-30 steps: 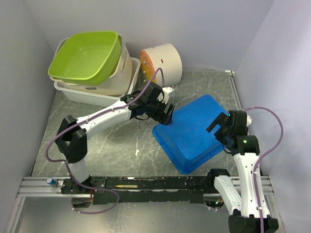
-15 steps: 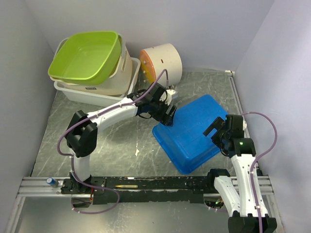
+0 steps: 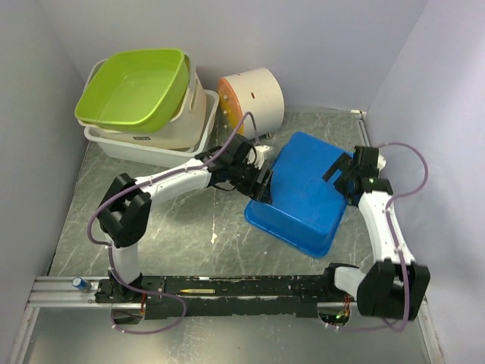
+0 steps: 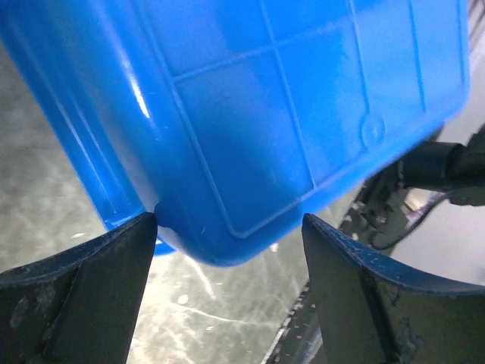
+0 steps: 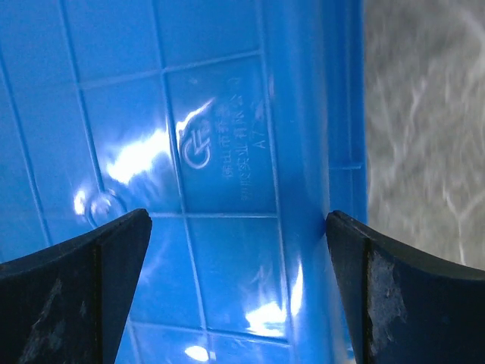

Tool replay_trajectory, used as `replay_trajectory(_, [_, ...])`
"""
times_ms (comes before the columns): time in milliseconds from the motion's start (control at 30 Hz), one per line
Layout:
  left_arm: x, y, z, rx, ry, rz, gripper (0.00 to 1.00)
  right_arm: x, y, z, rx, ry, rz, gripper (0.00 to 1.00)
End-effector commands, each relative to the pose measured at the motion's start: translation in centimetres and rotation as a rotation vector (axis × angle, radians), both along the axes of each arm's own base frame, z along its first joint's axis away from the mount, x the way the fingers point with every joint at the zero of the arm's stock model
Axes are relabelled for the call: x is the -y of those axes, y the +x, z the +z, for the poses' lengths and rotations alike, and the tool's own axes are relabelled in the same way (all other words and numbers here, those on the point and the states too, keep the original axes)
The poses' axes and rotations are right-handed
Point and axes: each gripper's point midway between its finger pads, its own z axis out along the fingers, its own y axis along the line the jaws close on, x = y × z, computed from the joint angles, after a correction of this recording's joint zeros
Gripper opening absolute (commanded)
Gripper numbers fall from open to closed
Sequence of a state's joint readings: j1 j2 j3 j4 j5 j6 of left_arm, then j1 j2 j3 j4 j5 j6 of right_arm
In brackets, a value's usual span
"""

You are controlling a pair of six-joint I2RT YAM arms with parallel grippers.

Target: Turn the large container upside down

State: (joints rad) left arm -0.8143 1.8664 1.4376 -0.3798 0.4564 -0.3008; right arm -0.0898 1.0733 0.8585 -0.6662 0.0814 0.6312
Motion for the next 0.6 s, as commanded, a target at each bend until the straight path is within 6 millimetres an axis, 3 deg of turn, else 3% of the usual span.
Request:
replay_trajectory(0, [5.7,-6.5,2.7,-0.133,-0.161,-0.175,0.86,-0.5,7.1,6.0,0.199,0.060,0.066,1.00])
replay_trajectory(133, [5.8,-6.4,6.5,-0.073,-0.209,-0.164,0.86,0.6,7.1,9.9,0.231,-0.016,0.071,1.00])
replay_trajectory(233, [4.6,-6.1,9.3,-0.028,-0.238,-0.137,0.87,-0.2,5.4,12.5,0.305,-0.040,0.142,1.00])
replay_trajectory(400, [0.9,-6.0,12.5,0.044,-0.206,-0.037,0.87,-5.9,1.2,13.2,0.362,0.123,0.412,1.00])
replay_trajectory(567, [-5.1,-5.7,14.9,0.144,-0.133,0.149,0.87,-10.4,-3.1,12.8,0.353,0.322,0.554,1.00])
